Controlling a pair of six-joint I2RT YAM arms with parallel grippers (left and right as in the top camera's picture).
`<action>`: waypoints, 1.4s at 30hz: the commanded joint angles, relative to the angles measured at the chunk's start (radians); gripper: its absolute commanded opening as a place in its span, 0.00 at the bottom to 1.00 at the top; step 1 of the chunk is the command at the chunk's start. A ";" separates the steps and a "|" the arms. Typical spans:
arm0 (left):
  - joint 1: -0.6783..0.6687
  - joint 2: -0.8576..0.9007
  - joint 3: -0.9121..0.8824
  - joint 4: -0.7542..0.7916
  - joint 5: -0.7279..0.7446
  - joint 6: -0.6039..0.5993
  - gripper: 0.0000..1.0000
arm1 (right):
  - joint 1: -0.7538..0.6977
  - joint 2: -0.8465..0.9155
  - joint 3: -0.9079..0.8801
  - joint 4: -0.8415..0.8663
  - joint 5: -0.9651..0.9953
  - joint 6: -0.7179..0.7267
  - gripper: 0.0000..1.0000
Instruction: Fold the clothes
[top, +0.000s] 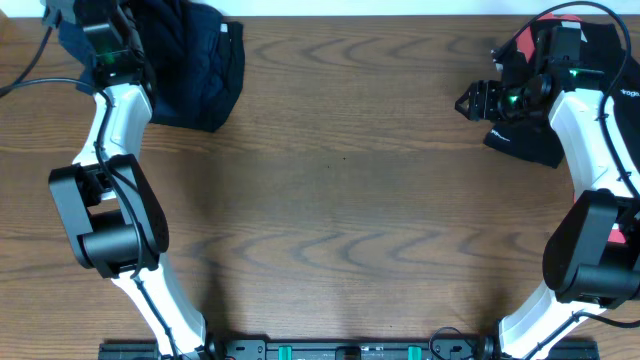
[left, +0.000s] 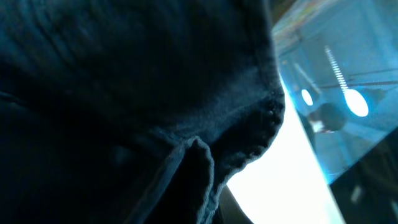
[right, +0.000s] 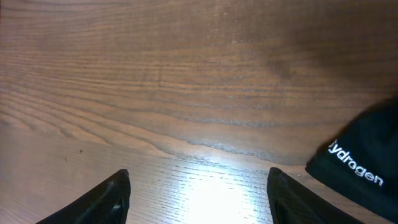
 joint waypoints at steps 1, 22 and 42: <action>-0.005 -0.031 0.047 0.045 0.023 -0.033 0.06 | 0.009 -0.003 0.000 0.005 0.006 -0.011 0.69; -0.032 0.088 0.183 -0.008 0.082 0.057 0.06 | 0.009 -0.003 0.000 0.003 0.007 -0.012 0.70; 0.038 0.111 0.181 -0.428 0.620 0.211 0.06 | 0.009 -0.003 0.000 0.018 0.010 -0.013 0.72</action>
